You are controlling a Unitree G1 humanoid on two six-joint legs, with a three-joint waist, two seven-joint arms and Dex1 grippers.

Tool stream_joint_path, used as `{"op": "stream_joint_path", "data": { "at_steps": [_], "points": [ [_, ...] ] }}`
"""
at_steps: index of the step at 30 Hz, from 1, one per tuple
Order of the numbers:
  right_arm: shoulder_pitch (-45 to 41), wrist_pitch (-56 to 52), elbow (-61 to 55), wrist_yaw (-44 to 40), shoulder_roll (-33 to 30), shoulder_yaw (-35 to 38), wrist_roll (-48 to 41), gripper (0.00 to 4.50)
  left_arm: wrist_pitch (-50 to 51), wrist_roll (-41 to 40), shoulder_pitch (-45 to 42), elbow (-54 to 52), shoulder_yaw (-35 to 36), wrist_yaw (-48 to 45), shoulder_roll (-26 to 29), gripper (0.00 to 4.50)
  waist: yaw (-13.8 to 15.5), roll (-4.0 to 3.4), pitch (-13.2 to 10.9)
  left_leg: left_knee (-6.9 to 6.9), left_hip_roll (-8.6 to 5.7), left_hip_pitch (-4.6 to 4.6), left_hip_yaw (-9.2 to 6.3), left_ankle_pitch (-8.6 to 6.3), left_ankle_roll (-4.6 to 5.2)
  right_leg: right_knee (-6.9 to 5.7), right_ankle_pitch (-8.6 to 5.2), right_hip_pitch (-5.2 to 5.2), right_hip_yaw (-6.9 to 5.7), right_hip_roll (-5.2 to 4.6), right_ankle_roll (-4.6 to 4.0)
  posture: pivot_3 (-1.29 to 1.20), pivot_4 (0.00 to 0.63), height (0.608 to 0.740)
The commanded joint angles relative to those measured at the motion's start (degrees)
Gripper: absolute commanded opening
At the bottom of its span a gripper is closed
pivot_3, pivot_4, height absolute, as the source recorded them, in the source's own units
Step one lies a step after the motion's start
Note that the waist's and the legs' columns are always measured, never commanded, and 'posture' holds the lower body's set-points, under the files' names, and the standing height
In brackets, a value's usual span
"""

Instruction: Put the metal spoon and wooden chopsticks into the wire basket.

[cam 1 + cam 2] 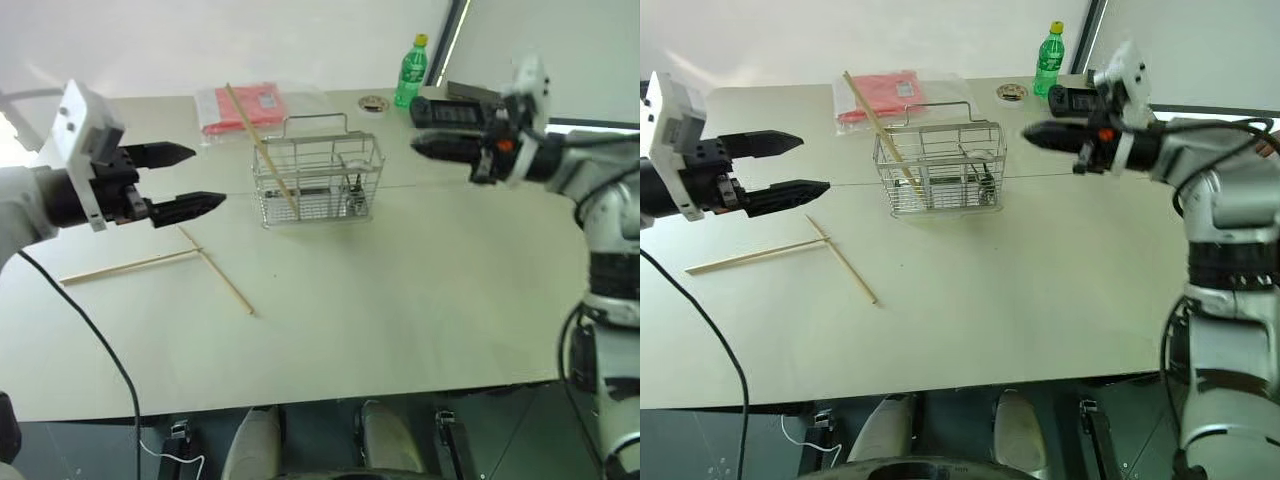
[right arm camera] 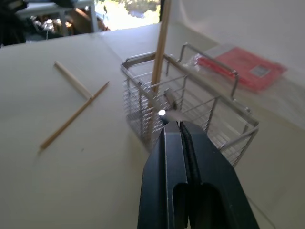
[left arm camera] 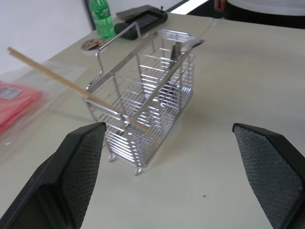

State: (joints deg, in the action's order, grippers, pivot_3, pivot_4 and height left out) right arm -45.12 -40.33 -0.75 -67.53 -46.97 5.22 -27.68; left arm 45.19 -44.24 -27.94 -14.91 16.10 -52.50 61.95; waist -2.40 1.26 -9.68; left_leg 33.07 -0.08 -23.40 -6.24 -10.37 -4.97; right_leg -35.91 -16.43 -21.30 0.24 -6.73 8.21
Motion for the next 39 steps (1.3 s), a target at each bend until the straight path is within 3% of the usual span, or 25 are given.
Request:
{"op": "stream_joint_path", "data": {
  "at_steps": [1, 3, 6, 13, 19, 26, 31, 39],
  "points": [
    [4.3, -1.4, -8.6, -3.2, -4.5, 2.0, -3.6, 0.03, -5.7, 5.9, 0.4, 4.8, -1.6, -3.7, 2.0, 4.5, -0.1, 0.02, 0.0, 0.0, 0.0, 0.02, 0.0, 0.0, 0.0, 0.0, -0.01, 0.02, 0.0, 0.0, -0.02, 0.0, 0.15, 0.721],
    [6.1, -2.5, -10.1, -2.5, -5.5, 2.4, -4.6, 0.03, -7.5, 7.9, 0.6, 6.2, -2.4, -5.2, 2.4, 4.5, -0.2, 0.02, 0.0, 0.01, 0.02, 0.02, 0.03, 0.0, 0.0, 0.03, -0.09, 0.0, 0.02, 0.0, -0.17, 0.0, 0.15, 0.721],
    [12.5, -3.5, -14.2, -0.3, -6.1, 3.9, -5.4, 0.89, -14.1, 14.4, 2.1, 12.1, -5.3, -8.8, 3.9, 4.5, 0.1, 0.07, 0.0, 0.01, 0.03, 0.02, 0.03, 0.0, 0.0, 0.06, -0.1, 0.0, 0.04, 0.0, -0.18, 0.0, 0.15, 0.721],
    [21.0, -2.4, -20.4, 6.8, -3.3, 4.1, -5.2, 4.36, -25.4, 23.1, 3.0, 21.7, -8.1, -14.1, 4.8, 4.5, 0.6, 0.06, 0.0, -0.01, 0.03, -0.09, 0.05, -0.01, 0.0, 0.25, -0.09, -0.02, 0.03, 0.0, -0.2, 0.0, 0.15, 0.721],
    [23.0, -2.8, -20.9, 9.8, -2.8, 4.4, -6.0, 4.44, -31.0, 27.1, 1.3, 28.3, -10.1, -19.4, 4.8, 4.5, 1.4, 0.05, 0.0, -0.01, 0.04, -0.09, 0.09, -0.01, 0.0, 0.38, -0.09, -0.01, 0.04, -0.02, -0.22, 0.0, 0.15, 0.721],
    [25.3, -4.4, -22.7, 11.8, -2.9, 4.8, -7.9, 4.44, -40.6, 36.5, -8.4, 44.8, -19.6, -27.1, 2.3, 4.5, 1.7, 0.08, 0.0, 0.02, 0.04, -0.12, 0.09, -0.01, 0.0, 0.42, -0.09, 0.06, 0.02, -0.01, -0.22, 0.0, 0.15, 0.721],
    [26.2, -6.2, -23.8, 13.9, -3.0, 6.1, -9.5, 4.44, -50.6, 44.9, -19.2, 60.3, -26.3, -27.3, -4.4, 4.5, 2.0, 0.11, 0.1, 0.05, 0.04, -0.12, 0.07, 0.0, 0.01, 0.39, -0.02, 0.08, -0.01, 0.0, -0.08, 0.0, 0.15, 0.721],
    [29.4, -9.2, -27.9, 17.0, -4.0, 9.7, -12.7, 4.44, -60.1, 53.4, -27.5, 76.5, -31.6, -25.8, -12.7, 4.5, 1.5, 0.17, 0.1, 0.06, 0.04, -0.15, 0.07, -0.02, 0.05, 0.29, 0.03, 0.02, -0.01, -0.01, 0.04, 0.0, 0.15, 0.721]
  ]
}}
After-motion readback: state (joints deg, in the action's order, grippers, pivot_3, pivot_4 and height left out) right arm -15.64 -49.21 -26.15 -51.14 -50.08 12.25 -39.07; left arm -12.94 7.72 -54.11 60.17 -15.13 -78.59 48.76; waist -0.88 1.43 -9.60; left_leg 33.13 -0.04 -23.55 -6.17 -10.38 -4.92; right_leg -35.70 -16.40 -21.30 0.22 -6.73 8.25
